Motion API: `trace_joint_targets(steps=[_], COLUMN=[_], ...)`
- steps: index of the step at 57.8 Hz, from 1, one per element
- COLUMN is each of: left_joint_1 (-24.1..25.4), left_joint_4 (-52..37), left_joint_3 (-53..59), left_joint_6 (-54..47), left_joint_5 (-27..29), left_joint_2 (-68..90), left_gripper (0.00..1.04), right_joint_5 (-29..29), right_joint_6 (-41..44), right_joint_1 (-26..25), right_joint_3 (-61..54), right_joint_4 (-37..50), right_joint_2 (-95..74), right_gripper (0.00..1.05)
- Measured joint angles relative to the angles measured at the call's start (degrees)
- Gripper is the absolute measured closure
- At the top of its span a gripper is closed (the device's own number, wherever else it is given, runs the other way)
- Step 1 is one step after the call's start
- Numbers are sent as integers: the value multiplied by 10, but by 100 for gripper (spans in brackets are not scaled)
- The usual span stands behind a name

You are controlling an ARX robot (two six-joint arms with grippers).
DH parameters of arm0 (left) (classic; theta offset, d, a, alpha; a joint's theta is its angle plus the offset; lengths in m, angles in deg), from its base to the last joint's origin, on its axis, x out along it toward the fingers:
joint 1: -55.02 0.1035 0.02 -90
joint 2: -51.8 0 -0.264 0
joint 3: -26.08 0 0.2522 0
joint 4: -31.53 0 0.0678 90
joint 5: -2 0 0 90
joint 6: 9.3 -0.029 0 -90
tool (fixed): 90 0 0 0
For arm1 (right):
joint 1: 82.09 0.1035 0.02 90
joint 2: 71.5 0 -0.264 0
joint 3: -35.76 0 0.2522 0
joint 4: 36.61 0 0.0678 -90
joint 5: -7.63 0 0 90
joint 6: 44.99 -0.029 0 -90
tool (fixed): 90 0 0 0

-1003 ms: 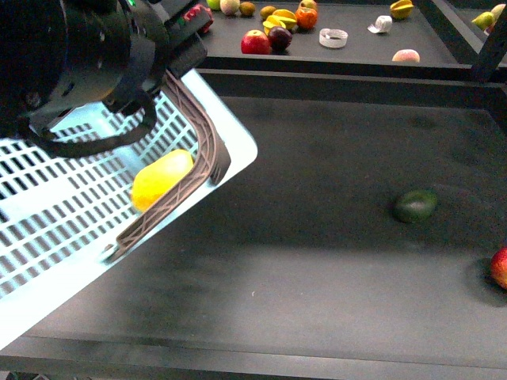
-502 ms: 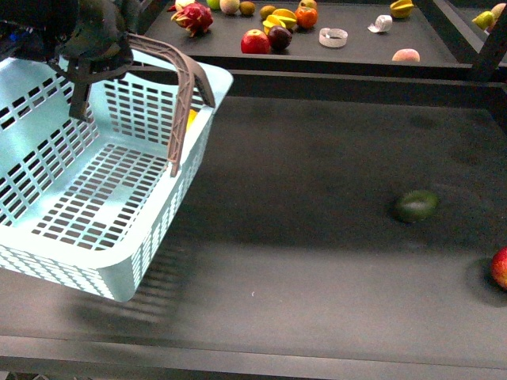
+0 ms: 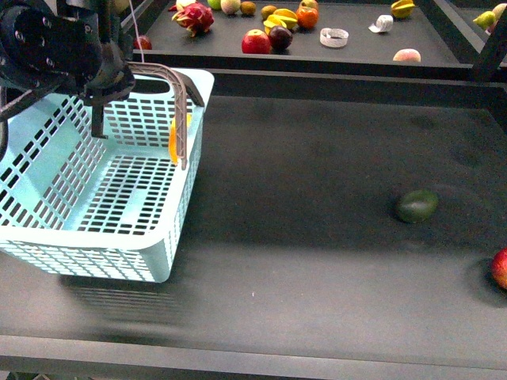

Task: Pick mango with right arm and hold basket with left

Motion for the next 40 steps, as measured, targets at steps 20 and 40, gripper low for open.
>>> trace_joint_targets(steps=[20, 40], left_joint_1=[20, 21], left_joint_4=[18, 59], left_joint_3=[-17, 4], left_joint_6=[27, 10], left_joint_5=[30, 30], left_joint_2=[23, -20], left_gripper=[81, 13], right_joint_5=[0, 0], right_joint_6=[0, 0], right_joint_1=[0, 0], right_joint_3=[0, 0], right_joint_4=[0, 0], right_joint_2=[0, 0], right_gripper=[8, 8])
